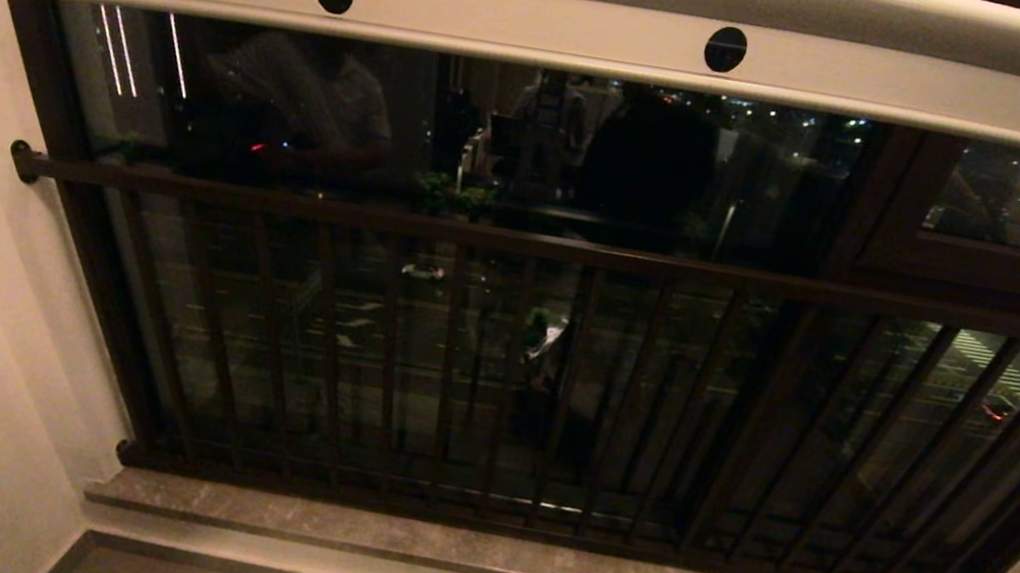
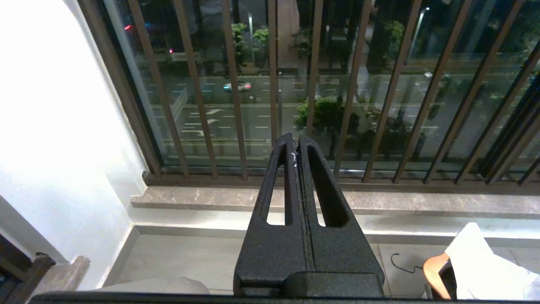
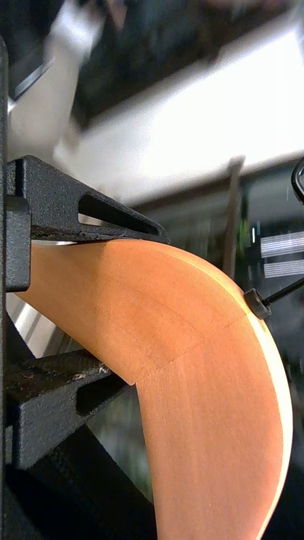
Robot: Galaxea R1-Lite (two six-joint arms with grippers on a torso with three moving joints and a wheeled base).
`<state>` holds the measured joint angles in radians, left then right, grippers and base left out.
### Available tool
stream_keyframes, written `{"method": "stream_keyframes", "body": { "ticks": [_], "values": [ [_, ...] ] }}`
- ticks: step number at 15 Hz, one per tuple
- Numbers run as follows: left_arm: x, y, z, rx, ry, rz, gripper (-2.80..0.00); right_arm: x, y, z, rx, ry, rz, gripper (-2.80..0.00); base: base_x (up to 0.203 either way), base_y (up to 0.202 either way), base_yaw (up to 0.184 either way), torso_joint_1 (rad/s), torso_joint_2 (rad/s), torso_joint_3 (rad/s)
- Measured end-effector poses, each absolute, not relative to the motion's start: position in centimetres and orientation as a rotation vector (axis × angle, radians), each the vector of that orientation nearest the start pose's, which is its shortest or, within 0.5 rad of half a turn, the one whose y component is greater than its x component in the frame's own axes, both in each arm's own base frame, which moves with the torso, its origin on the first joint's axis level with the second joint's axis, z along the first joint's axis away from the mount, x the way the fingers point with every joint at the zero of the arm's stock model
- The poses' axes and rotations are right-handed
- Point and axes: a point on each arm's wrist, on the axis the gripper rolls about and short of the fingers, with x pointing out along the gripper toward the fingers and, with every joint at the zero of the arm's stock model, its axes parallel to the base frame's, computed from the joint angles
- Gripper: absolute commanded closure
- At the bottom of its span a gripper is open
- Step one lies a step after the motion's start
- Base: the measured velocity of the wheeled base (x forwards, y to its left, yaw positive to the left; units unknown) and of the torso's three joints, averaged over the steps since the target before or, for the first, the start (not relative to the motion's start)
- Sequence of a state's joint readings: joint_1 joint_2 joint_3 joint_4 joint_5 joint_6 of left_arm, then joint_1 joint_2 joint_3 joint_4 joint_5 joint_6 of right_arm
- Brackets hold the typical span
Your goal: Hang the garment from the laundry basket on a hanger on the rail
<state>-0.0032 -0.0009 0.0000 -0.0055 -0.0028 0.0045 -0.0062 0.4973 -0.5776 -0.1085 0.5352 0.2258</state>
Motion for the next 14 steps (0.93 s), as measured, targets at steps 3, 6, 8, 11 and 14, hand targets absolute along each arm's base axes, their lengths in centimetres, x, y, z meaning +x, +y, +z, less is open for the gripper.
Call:
{"method": "stream_keyframes", "body": {
  "ticks": [3, 6, 8, 11, 14],
  "values": [
    [-2.3, 0.0, 7.6, 0.005, -0.006, -0.006, 0.00, 3.7, 1.5, 27.4, 0.326, -0.051, 0.734, 0.00, 0.000, 0.000, 0.000, 0.000, 0.00, 0.000],
    [-2.3, 0.0, 7.6, 0.006, -0.006, -0.006, 0.00, 6.3, 1.6, 27.5, 0.377, 0.033, 0.861, 0.00, 0.000, 0.000, 0.000, 0.000, 0.00, 0.000],
    [-2.3, 0.0, 7.6, 0.007, -0.006, -0.006, 0.00, 7.9, 1.7, 27.1, 0.373, 0.095, 0.925, 0.00, 0.000, 0.000, 0.000, 0.000, 0.00, 0.000],
    [-2.3, 0.0, 7.6, 0.009, -0.006, -0.006, 0.00, 10.1, 2.0, 26.6, 0.297, 0.162, 1.127, 0.00, 0.000, 0.000, 0.000, 0.000, 0.00, 0.000],
    [-2.3, 0.0, 7.6, 0.010, -0.006, -0.006, 0.00, 13.2, 3.2, 27.3, 0.260, 0.197, 1.286, 0.00, 0.000, 0.000, 0.000, 0.000, 0.00, 0.000]
  ]
}}
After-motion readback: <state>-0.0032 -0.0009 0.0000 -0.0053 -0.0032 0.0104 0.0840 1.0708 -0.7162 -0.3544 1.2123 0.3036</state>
